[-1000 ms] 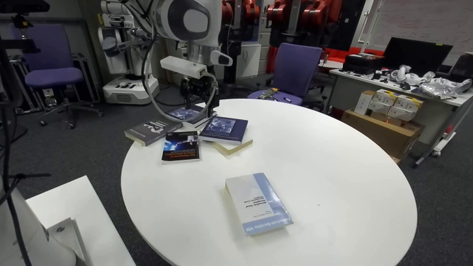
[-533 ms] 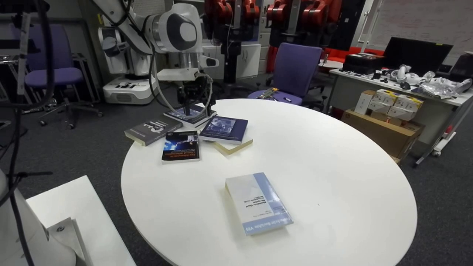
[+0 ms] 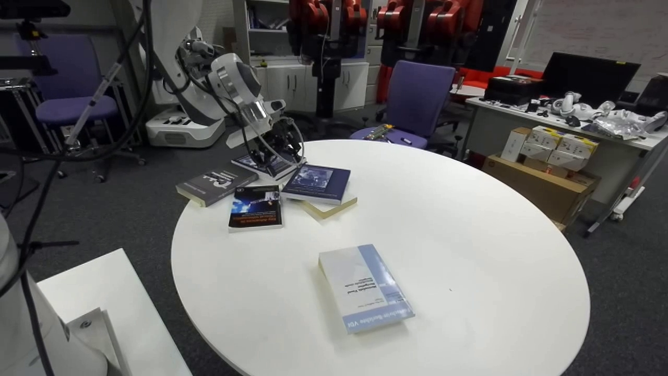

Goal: Move the blue book to the right

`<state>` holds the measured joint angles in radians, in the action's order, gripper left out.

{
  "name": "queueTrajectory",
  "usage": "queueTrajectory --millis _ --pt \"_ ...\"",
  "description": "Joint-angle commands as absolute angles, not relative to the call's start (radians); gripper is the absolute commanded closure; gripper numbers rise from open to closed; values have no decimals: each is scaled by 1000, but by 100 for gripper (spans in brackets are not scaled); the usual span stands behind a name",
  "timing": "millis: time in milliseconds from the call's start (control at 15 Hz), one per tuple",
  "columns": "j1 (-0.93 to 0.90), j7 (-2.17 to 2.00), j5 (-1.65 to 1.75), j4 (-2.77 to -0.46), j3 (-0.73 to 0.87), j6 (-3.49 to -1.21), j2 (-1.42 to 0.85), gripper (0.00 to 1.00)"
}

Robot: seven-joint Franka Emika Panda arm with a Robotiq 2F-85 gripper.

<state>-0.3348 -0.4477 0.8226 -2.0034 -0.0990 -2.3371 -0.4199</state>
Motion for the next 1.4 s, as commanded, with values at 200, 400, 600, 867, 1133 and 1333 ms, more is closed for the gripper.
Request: queueTrajectory --millis 200,400,600,867,1133,1333 --pt "-369 -595 880 -1908 -78 -2394 -524 0" --pt "-376 -592 825 -1895 -83 -2396 -543 0" --pt "-375 -591 822 -1893 -83 -2396 -543 0" --pt "-390 -589 844 -1876 -66 -2359 -562 0" --pt "-398 -594 856 -1868 -48 -2354 -589 0" --pt "-404 -600 865 -1856 -37 -2355 -606 0"
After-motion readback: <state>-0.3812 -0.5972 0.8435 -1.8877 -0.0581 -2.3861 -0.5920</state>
